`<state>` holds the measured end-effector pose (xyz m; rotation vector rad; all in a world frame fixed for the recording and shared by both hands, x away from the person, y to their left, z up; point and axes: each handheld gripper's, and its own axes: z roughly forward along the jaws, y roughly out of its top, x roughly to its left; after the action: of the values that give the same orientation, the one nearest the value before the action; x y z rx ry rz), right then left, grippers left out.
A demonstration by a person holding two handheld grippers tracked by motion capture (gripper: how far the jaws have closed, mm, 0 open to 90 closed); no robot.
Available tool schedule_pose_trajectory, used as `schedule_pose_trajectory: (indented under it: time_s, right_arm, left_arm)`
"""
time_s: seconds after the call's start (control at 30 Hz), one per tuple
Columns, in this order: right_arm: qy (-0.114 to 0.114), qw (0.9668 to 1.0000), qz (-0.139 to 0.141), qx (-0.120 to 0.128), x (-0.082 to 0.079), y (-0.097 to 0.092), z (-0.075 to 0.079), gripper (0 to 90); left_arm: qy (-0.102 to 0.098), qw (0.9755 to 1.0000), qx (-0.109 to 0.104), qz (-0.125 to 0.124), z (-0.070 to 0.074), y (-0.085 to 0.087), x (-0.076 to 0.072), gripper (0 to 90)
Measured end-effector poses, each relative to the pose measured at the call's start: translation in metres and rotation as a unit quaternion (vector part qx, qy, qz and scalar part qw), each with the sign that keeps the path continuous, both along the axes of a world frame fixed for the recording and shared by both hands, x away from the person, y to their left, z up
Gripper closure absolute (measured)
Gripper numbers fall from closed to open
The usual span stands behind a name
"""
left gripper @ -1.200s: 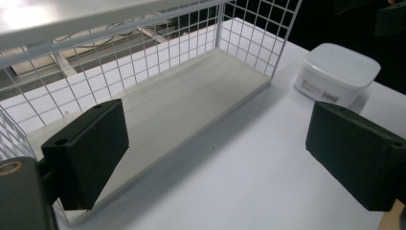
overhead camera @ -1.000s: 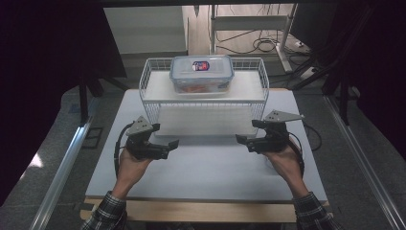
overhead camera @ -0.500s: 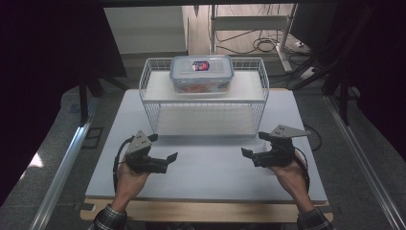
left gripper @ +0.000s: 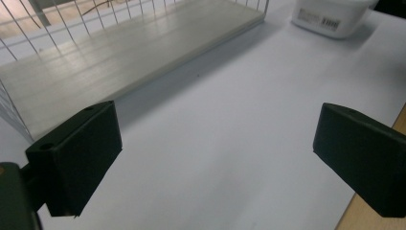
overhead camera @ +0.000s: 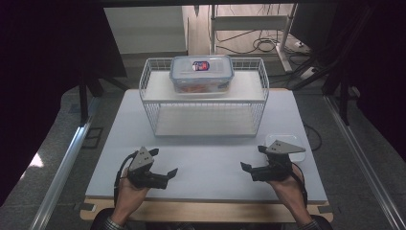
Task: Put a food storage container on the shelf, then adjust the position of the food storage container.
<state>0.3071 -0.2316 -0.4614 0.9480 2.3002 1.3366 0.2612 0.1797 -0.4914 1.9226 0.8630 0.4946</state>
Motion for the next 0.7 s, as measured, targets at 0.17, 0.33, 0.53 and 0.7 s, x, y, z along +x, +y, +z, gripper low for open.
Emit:
schedule_pose_trajectory:
  time_s: [0.17, 0.33, 0.53, 0.7]
  right_arm:
    - [0.016, 0.9997, 0.001, -0.018, 0.000, 0.003, -0.014, 7.9]
    - [0.024, 0.9993, -0.018, -0.020, 0.003, -0.001, -0.015, 4.0]
    - [0.029, 0.9980, -0.046, -0.031, 0.006, -0.007, -0.014, 2.2]
    - [0.032, 0.9963, -0.075, -0.029, 0.010, -0.019, -0.011, 13.4]
  left_arm:
    - [0.008, 0.9996, 0.028, 0.005, -0.009, -0.003, -0.002, 2.4]
    - [0.006, 0.9994, 0.034, 0.004, -0.010, -0.004, -0.002, 2.4]
    - [0.014, 0.9994, 0.032, 0.009, -0.012, -0.002, 0.000, 2.5]
    - [0.014, 0.9993, 0.034, 0.011, -0.013, -0.002, 0.001, 2.8]
